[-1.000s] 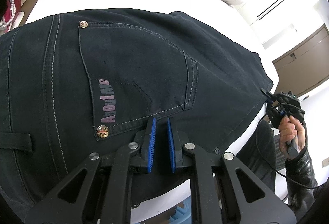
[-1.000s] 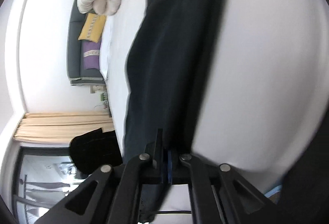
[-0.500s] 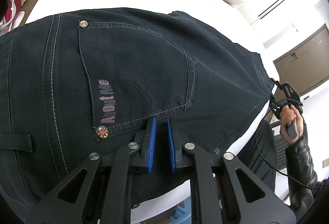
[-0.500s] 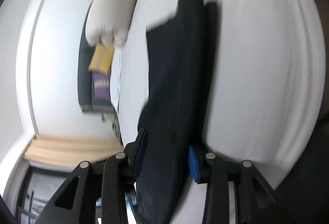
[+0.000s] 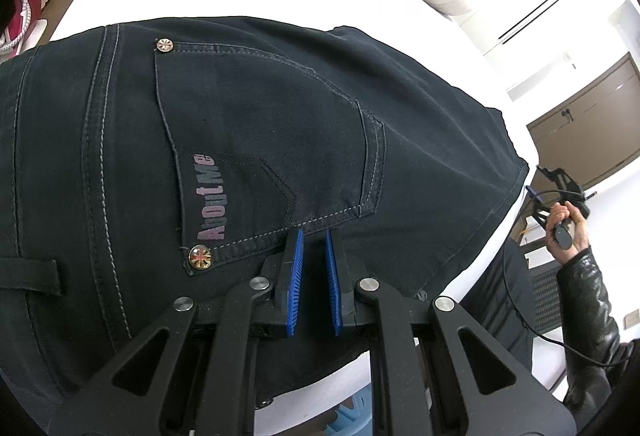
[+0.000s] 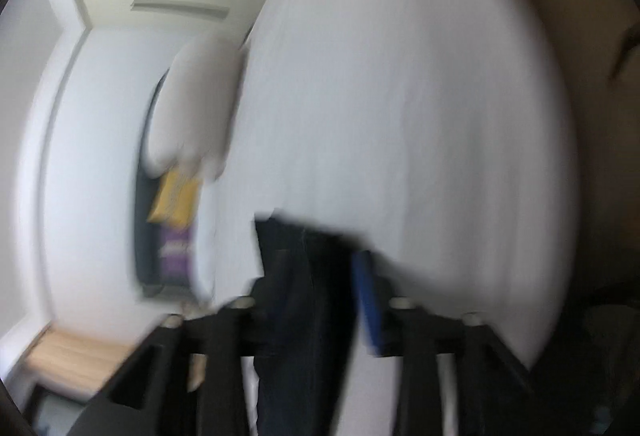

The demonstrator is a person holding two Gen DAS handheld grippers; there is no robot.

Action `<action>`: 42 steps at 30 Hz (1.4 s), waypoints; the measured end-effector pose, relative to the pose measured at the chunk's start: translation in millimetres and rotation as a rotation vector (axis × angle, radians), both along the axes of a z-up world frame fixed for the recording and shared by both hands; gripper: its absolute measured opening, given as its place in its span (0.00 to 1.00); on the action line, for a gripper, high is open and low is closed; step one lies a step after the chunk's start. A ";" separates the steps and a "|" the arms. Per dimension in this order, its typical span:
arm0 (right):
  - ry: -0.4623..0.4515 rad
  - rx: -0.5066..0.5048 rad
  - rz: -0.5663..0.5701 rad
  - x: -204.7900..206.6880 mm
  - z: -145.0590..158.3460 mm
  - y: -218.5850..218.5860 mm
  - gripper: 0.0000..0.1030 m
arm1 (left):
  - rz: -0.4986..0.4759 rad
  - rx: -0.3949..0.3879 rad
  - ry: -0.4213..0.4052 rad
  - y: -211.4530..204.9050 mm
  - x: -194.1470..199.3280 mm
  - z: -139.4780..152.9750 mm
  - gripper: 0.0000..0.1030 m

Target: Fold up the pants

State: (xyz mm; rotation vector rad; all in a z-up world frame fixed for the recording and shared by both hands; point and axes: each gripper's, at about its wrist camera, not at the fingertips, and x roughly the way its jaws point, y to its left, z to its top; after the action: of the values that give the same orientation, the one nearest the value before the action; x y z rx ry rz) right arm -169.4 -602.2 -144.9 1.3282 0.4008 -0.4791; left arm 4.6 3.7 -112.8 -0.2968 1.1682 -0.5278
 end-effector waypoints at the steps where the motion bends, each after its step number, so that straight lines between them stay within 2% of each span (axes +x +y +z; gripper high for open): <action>1: -0.021 -0.029 0.120 16.8 13.6 13.1 0.53 | 0.003 -0.001 -0.001 0.9 -0.4 -0.1 0.11; 3: -0.007 -0.062 0.334 51.7 30.0 40.9 0.41 | 0.001 0.004 -0.003 1.6 -1.0 0.7 0.11; 4: 0.018 -0.095 0.470 78.8 40.1 66.5 0.39 | 0.000 0.006 -0.003 1.4 -1.1 1.2 0.11; 6: 0.067 -0.086 0.686 124.2 43.0 107.1 0.35 | 0.002 0.003 -0.002 2.3 -2.2 2.2 0.11; 8: 0.135 -0.049 0.843 158.0 31.2 139.0 0.26 | 0.007 -0.001 0.000 1.9 -2.3 2.5 0.11; 11: 0.243 -0.016 0.951 199.5 1.0 160.0 0.24 | 0.006 0.001 0.000 1.3 -2.4 3.0 0.11; 12: 0.268 -0.005 0.933 210.5 -12.7 154.9 0.20 | 0.007 -0.001 0.000 1.5 -2.3 2.9 0.11; 13: 0.272 0.001 0.903 218.8 -20.4 146.9 0.07 | 0.008 -0.002 0.001 1.1 -2.0 2.8 0.11; 14: 0.257 0.013 0.859 226.6 -27.7 133.9 0.00 | 0.007 -0.002 0.002 0.5 -1.7 2.8 0.11; 16: 0.193 0.017 0.730 231.3 -31.8 103.3 0.00 | 0.006 0.000 0.003 -0.6 -0.8 2.7 0.11; 20: 0.193 -0.123 0.398 207.2 -9.8 50.5 0.02 | 0.009 -0.006 0.002 -0.8 0.4 1.7 0.11; 21: 0.189 -0.134 0.356 199.8 -3.6 45.0 0.03 | 0.010 -0.007 0.000 -0.6 0.0 1.5 0.11; 23: 0.170 -0.122 0.353 190.7 5.6 45.7 0.08 | 0.013 -0.008 -0.002 0.4 -0.9 1.2 0.11; 25: 0.116 -0.097 0.458 187.3 14.1 70.5 0.08 | 0.018 -0.004 -0.006 0.0 -1.7 0.8 0.11; 27: 0.016 -0.010 0.653 185.7 13.6 120.7 0.09 | 0.023 0.005 -0.009 -1.3 -3.1 1.8 0.11; 29: 0.001 0.044 0.808 187.8 2.3 166.5 0.15 | 0.030 0.019 -0.012 -5.3 -4.6 4.1 0.11; 31: 0.017 0.074 0.901 191.2 -18.3 199.9 0.16 | 0.023 0.043 -0.019 -9.5 -7.0 7.4 0.11; 32: 0.035 0.075 0.904 190.6 -27.1 202.8 0.14 | 0.017 0.056 -0.024 -11.1 -8.3 8.6 0.11; 33: 0.041 0.100 0.867 188.1 -37.5 196.1 0.12 | 0.015 0.058 -0.026 -11.7 -9.6 9.0 0.11; 34: 0.029 0.131 0.840 185.6 -42.1 187.6 0.00 | 0.017 0.053 -0.027 -10.4 -11.2 8.8 0.11; 35: 0.012 0.144 0.794 181.3 -43.0 172.6 0.00 | 0.021 0.045 -0.027 -8.5 -12.2 8.5 0.11; 39: 0.052 0.021 0.581 153.2 -23.9 104.7 0.00 | 0.045 -0.037 -0.032 8.2 -16.6 3.6 0.11; 42: 0.107 -0.048 0.349 115.8 -10.0 45.6 0.00 | 0.071 -0.028 -0.054 26.7 -23.5 8.2 0.11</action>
State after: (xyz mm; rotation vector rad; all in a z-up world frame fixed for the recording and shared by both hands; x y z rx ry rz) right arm -53.7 -556.6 -155.0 1.1589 0.6916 -0.2656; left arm -18.9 30.4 -104.5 -0.3444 1.0951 -0.4873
